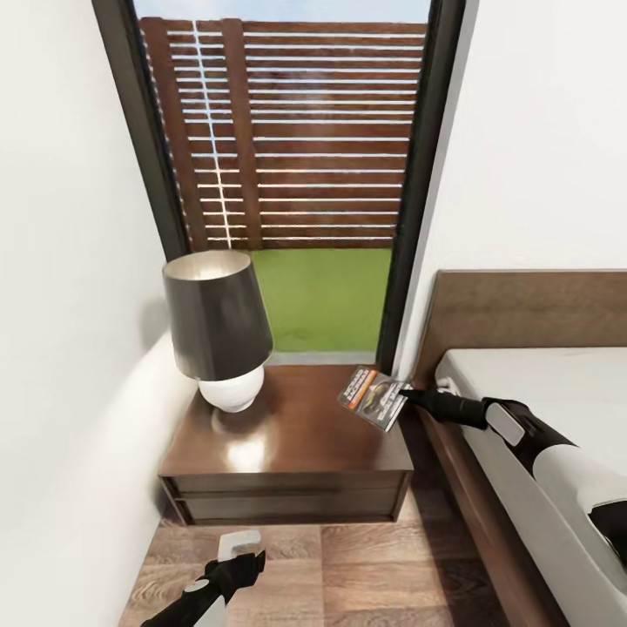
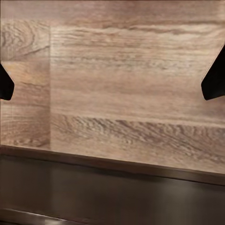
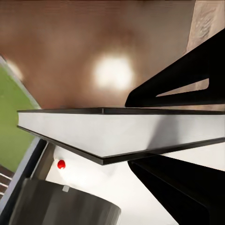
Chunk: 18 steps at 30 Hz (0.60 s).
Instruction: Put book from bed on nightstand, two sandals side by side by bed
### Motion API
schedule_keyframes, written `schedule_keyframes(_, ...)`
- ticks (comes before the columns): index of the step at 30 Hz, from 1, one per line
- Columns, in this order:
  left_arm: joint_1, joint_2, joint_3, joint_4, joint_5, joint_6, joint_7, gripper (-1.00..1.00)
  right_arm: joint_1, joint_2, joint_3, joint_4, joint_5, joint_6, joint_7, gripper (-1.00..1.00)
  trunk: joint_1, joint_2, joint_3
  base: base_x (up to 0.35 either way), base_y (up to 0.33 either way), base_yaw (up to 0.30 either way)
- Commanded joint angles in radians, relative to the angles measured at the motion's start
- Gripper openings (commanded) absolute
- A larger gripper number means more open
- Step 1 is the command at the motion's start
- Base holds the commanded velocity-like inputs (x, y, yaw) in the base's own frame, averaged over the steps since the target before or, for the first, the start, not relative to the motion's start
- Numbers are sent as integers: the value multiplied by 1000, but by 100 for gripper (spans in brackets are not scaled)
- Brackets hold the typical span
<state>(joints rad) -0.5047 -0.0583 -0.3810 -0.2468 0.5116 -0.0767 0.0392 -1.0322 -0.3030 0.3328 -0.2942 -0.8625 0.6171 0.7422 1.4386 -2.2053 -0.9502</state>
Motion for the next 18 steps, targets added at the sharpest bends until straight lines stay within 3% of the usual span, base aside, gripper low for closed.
schedule_keyframes(1, 0, 0, 0, 0, 0, 0, 0, 100, 0, 0, -3, 0, -4, 12, 1, -100, 0, 0, 0, 332, 0, 0)
schedule_keyframes(4, 0, 0, -1, 5, 0, 0, 0, 100, 0, 7, -3, 0, -4, 34, 3, -100, 0, 0, 0, 325, 0, 0)
schedule_keyframes(7, 0, -1, -1, 8, -1, -1, -1, 100, 0, 31, -3, 0, -4, 46, 6, -100, 0, 0, 0, 199, 0, 0)
schedule_keyframes(13, 0, 0, -1, 9, -1, -2, -1, 100, 0, 66, -3, -5, -3, 92, 62, -100, 0, 0, 0, 27, 0, 0)
schedule_keyframes(18, 1, 0, -1, 9, 0, -2, -3, 100, 0, 71, -4, -6, -3, 102, 127, -100, 0, 0, 0, 3, 0, 0)
